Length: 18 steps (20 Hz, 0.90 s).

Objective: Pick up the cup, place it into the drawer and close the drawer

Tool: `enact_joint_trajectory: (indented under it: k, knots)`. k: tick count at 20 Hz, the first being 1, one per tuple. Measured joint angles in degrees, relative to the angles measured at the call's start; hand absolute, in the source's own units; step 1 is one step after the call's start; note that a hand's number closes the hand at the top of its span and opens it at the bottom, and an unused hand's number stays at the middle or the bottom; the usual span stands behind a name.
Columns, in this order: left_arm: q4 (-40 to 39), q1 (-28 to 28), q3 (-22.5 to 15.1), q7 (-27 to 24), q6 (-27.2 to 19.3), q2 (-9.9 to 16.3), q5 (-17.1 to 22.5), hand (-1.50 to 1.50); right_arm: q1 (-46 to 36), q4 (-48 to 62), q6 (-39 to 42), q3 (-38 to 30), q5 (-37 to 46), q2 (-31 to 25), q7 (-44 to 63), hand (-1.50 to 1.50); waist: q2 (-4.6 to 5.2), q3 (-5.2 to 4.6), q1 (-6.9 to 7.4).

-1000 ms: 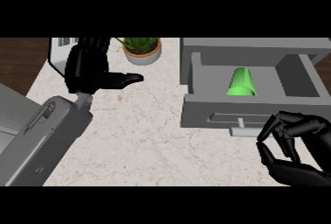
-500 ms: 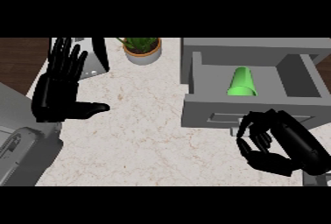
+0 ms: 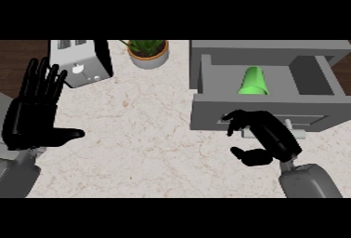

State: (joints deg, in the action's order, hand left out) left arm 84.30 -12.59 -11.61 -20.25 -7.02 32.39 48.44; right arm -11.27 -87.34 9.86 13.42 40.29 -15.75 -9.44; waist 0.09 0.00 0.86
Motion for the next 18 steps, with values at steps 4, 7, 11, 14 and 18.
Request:
enact_joint_trajectory:
  k: [4, 7, 11, 14, 18]
  knots:
    - [-0.03, 2.39, 2.70, -0.11, 3.45, 0.41, 0.26, -1.50, -4.88, 10.66, -2.43, 0.20, 3.93, 1.49, -1.96, -1.50, 0.03, 0.01, 0.03]
    - [1.11, 5.37, 4.25, -0.72, 5.63, 0.35, -0.17, -1.50, -9.01, 19.41, -4.53, -0.75, 5.65, 2.79, -4.33, -1.50, 0.05, 0.02, 0.15]
    - [0.01, 6.86, 5.83, -1.42, 8.44, -0.44, -1.01, -1.50, -16.12, 32.79, -7.77, -3.70, 6.34, 3.86, -9.84, -1.50, -0.04, -0.06, 0.31]
    - [0.42, 7.63, 7.28, -0.78, 10.05, -0.27, -1.08, -1.50, -21.38, 41.15, -9.50, -6.15, 6.40, 4.46, -12.46, -1.50, -0.11, -0.17, 0.51]
    - [-0.71, 7.83, 8.30, -1.04, 12.04, -1.22, -1.73, -1.50, -28.77, 51.81, -9.17, -9.65, 5.38, 4.31, -15.55, -1.50, 0.08, -0.11, 0.63]
